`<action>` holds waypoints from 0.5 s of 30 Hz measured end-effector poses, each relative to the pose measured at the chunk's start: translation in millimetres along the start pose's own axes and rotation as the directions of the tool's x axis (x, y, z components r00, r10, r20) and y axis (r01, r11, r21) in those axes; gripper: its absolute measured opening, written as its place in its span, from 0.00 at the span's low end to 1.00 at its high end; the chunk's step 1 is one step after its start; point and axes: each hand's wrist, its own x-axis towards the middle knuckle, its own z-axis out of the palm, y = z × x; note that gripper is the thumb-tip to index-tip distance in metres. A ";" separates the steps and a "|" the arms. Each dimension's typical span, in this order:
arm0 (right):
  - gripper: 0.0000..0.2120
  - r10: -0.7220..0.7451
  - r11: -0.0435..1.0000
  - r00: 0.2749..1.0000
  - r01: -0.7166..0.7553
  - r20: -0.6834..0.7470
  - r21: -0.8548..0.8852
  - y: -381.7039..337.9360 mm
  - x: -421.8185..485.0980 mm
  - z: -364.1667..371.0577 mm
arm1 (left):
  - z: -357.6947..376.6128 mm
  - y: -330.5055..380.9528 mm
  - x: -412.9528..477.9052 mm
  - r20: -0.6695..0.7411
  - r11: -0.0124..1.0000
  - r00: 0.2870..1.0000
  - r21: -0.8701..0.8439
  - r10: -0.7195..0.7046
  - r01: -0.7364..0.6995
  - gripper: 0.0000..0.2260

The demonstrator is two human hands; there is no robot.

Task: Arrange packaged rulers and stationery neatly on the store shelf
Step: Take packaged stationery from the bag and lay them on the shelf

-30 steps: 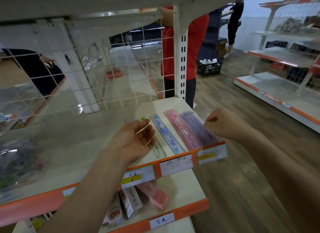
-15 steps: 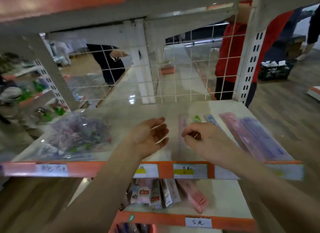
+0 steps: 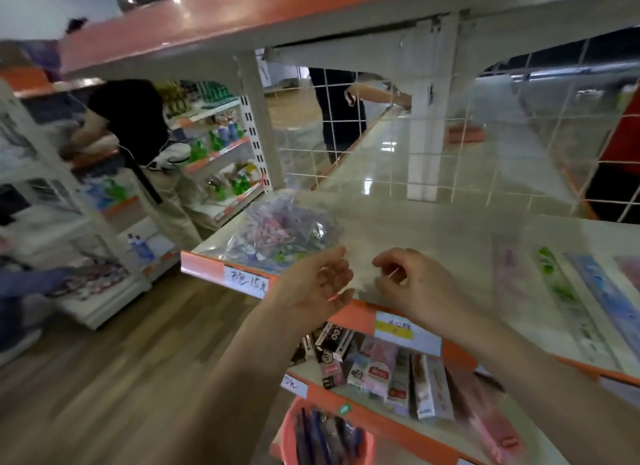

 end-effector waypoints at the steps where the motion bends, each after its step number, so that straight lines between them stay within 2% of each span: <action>1: 0.13 -0.007 1.000 1.000 0.007 0.016 0.009 -3.7 6.2 6.2 | -10.1 3.1 -1.5 -0.023 1.000 1.000 -0.021 0.012 -0.012 0.03; 5: 0.14 -0.031 0.999 0.998 0.029 0.054 0.021 -21.5 42.6 34.0 | -55.7 18.6 0.2 -0.117 0.994 0.992 -0.093 0.054 -0.065 0.07; 9: 0.17 0.004 1.000 1.000 -0.004 -0.006 -0.010 -37.4 82.5 56.2 | -89.1 34.1 12.6 -0.127 0.991 0.990 -0.112 0.063 -0.078 0.08; 11: 0.21 0.075 0.996 0.997 -0.076 -0.025 -0.051 -42.6 105.3 64.9 | -100.1 45.5 21.8 -0.110 0.992 0.991 -0.097 0.070 -0.081 0.06; 15: 0.33 0.278 0.941 0.960 -0.267 0.025 -0.210 -43.8 137.8 79.6 | -116.3 77.0 43.2 -0.073 0.995 0.996 -0.079 0.049 -0.055 0.05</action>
